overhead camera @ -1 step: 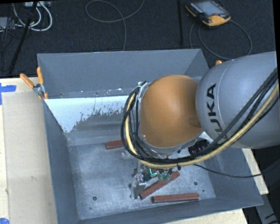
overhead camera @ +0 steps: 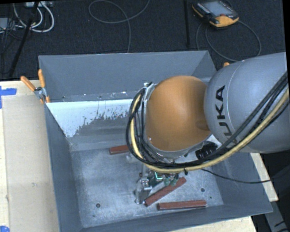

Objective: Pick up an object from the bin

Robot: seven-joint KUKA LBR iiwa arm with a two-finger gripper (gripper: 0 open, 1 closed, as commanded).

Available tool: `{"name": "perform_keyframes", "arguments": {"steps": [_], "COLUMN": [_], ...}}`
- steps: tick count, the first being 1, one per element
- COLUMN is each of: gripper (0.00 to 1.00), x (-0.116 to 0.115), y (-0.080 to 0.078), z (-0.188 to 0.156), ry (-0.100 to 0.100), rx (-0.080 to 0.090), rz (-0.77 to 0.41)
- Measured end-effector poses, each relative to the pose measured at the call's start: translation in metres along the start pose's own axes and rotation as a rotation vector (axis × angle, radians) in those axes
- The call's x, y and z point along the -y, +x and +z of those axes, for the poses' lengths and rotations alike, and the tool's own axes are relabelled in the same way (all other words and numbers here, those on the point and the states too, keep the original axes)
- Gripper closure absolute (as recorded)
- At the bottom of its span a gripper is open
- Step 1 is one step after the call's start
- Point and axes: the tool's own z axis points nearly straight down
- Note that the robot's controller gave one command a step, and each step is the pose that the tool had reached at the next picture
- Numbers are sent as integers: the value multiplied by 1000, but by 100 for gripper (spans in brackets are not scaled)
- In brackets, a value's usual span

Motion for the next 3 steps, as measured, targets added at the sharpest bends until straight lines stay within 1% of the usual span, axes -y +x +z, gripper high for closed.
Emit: {"name": "perform_keyframes", "arguments": {"steps": [1,2,3], "gripper": [0,0,0], "x": [28,61,72], "y": [-17,-13,-24], "z": [-3,18,74], "ry": [-2,0,0], "rx": [1,2,7], "rz": [-61,-158,-244]}}
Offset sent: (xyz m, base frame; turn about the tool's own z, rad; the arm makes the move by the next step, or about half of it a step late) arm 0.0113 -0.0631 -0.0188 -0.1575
